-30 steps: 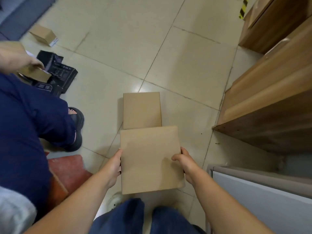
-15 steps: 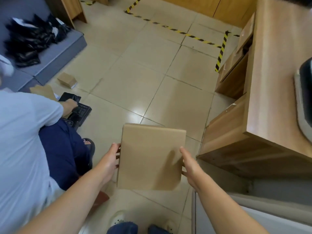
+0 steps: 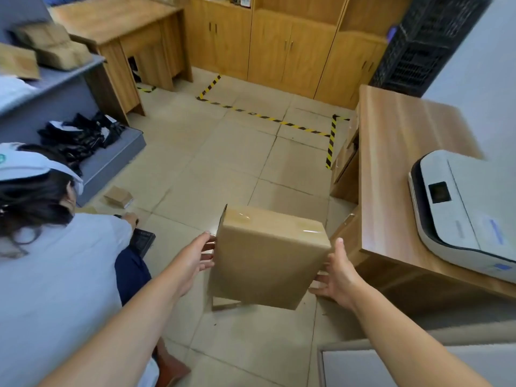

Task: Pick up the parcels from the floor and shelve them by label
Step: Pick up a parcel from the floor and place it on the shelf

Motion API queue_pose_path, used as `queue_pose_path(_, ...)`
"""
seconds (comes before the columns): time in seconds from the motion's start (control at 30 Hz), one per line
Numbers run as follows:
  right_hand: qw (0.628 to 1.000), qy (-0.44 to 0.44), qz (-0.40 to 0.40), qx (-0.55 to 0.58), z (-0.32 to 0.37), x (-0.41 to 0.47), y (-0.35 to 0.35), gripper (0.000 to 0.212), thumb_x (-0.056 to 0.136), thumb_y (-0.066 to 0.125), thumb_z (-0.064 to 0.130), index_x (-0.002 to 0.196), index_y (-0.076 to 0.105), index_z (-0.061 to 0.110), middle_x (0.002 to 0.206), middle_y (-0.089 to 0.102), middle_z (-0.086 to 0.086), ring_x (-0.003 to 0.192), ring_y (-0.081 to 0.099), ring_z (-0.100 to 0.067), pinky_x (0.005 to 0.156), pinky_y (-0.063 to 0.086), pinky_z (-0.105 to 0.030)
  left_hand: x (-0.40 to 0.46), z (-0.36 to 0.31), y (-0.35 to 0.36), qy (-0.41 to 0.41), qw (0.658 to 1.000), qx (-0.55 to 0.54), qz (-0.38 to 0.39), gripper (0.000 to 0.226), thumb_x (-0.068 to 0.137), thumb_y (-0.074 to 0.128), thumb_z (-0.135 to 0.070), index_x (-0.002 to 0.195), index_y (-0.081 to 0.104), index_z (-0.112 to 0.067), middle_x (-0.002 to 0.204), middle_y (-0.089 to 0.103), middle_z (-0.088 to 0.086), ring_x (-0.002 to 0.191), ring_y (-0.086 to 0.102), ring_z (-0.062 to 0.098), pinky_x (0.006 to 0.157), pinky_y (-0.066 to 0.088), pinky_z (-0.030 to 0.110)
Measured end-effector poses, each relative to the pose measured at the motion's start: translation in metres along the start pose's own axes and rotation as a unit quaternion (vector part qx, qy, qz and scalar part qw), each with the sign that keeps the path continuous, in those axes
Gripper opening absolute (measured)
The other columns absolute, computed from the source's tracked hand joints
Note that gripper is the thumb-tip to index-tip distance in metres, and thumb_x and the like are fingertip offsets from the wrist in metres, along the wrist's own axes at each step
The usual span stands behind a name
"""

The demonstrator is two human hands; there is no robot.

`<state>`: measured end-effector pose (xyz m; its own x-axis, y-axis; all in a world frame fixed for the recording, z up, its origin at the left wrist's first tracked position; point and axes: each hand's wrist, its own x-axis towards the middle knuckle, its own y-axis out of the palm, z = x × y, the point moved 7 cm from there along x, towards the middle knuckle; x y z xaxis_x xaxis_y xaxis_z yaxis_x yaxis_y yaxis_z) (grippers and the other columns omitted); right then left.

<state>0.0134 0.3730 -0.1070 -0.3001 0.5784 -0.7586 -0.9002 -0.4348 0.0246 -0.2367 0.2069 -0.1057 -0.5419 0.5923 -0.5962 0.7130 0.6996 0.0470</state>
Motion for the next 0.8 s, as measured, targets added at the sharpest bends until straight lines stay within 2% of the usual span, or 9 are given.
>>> queue_pose_path(0.07,0.999,0.010,0.023,0.030,0.009,-0.015,-0.001,0.087,0.082,0.013,0.077,0.141,0.036,0.017,0.148,0.036,-0.015,0.131,0.037,-0.041,0.100,0.034,-0.062,-0.017,-0.020,0.001,0.016,1.000,0.014,0.009,0.033,0.097,0.033,-0.032,0.099,0.060,-0.013,0.103,0.062,0.007,0.093,0.058,0.021,0.086,0.049,0.037)
queue_pose_path(0.17,0.998,0.012,0.044,0.051,0.022,-0.031,-0.001,0.092,0.078,0.015,0.080,0.142,0.033,0.016,0.146,0.040,-0.015,0.134,0.034,-0.042,0.101,0.031,-0.065,-0.034,-0.043,0.000,0.038,0.999,0.027,0.001,0.037,0.096,0.034,-0.035,0.112,0.056,-0.009,0.111,0.060,0.010,0.100,0.058,0.023,0.083,0.052,0.038)
queue_pose_path(0.3,0.999,-0.017,0.031,0.016,0.036,-0.053,-0.009,0.068,0.085,0.026,0.072,0.127,0.046,0.023,0.121,0.058,-0.013,0.108,0.055,-0.036,0.097,0.039,-0.064,-0.051,-0.065,0.005,0.057,0.997,0.044,0.007,0.043,0.095,0.034,-0.041,0.113,0.054,-0.008,0.113,0.060,0.010,0.102,0.058,0.025,0.081,0.053,0.041)
queue_pose_path(0.37,0.999,-0.019,0.034,-0.002,0.041,-0.064,-0.015,0.059,0.086,0.033,0.068,0.122,0.046,0.023,0.117,0.057,-0.013,0.102,0.055,-0.035,0.093,0.043,-0.062,-0.058,-0.072,0.009,0.057,0.997,0.042,0.008,0.045,0.094,0.036,-0.045,0.109,0.056,-0.007,0.109,0.061,0.010,0.097,0.060,0.025,0.080,0.054,0.042)
queue_pose_path(0.47,0.998,-0.018,0.057,-0.019,0.046,-0.078,-0.024,0.064,0.084,0.043,0.063,0.125,0.045,0.013,0.125,0.052,-0.018,0.109,0.053,-0.039,0.092,0.045,-0.061,-0.066,-0.079,0.016,0.046,0.997,0.063,0.013,0.050,0.090,0.037,-0.054,0.092,0.060,-0.009,0.097,0.062,0.010,0.086,0.061,0.026,0.079,0.054,0.044)
queue_pose_path(0.6,0.994,-0.032,0.096,-0.034,0.055,-0.096,-0.033,0.059,0.083,0.048,0.054,0.124,0.048,0.012,0.129,0.051,-0.018,0.115,0.052,-0.038,0.096,0.041,-0.063,-0.077,-0.089,0.026,0.062,0.996,0.052,0.029,0.048,0.087,0.039,-0.058,0.077,0.060,-0.017,0.087,0.061,0.004,0.076,0.059,0.022,0.064,0.047,0.035)
queue_pose_path(0.67,0.992,-0.042,0.110,-0.051,0.059,-0.105,-0.037,0.055,0.080,0.052,0.052,0.122,0.052,0.017,0.128,0.055,-0.018,0.115,0.055,-0.038,0.098,0.040,-0.062,-0.081,-0.095,0.030,0.079,0.994,0.057,0.050,0.050,0.080,0.046,-0.064,0.098,0.062,-0.020,0.103,0.063,0.001,0.091,0.060,0.019,0.072,0.049,0.037)
queue_pose_path(0.73,0.989,-0.059,0.118,-0.072,0.062,-0.113,-0.042,0.050,0.081,0.054,0.050,0.123,0.052,0.023,0.127,0.056,-0.016,0.116,0.055,-0.036,0.102,0.038,-0.061,-0.087,-0.100,0.030,0.100,0.990,0.083,0.061,0.059,0.070,0.053,-0.065,0.114,0.057,-0.026,0.116,0.061,-0.003,0.109,0.055,0.016,0.090,0.046,0.042)
queue_pose_path(0.8,0.985,-0.081,0.119,-0.091,0.065,-0.122,-0.046,0.047,0.085,0.053,0.045,0.127,0.049,0.024,0.127,0.056,-0.015,0.116,0.054,-0.033,0.106,0.035,-0.058,-0.095,-0.107,0.034,0.121,0.986,0.098,0.062,0.054,0.071,0.057,-0.053,0.119,0.052,-0.027,0.117,0.058,-0.005,0.109,0.052,0.012,0.091,0.043,0.038)
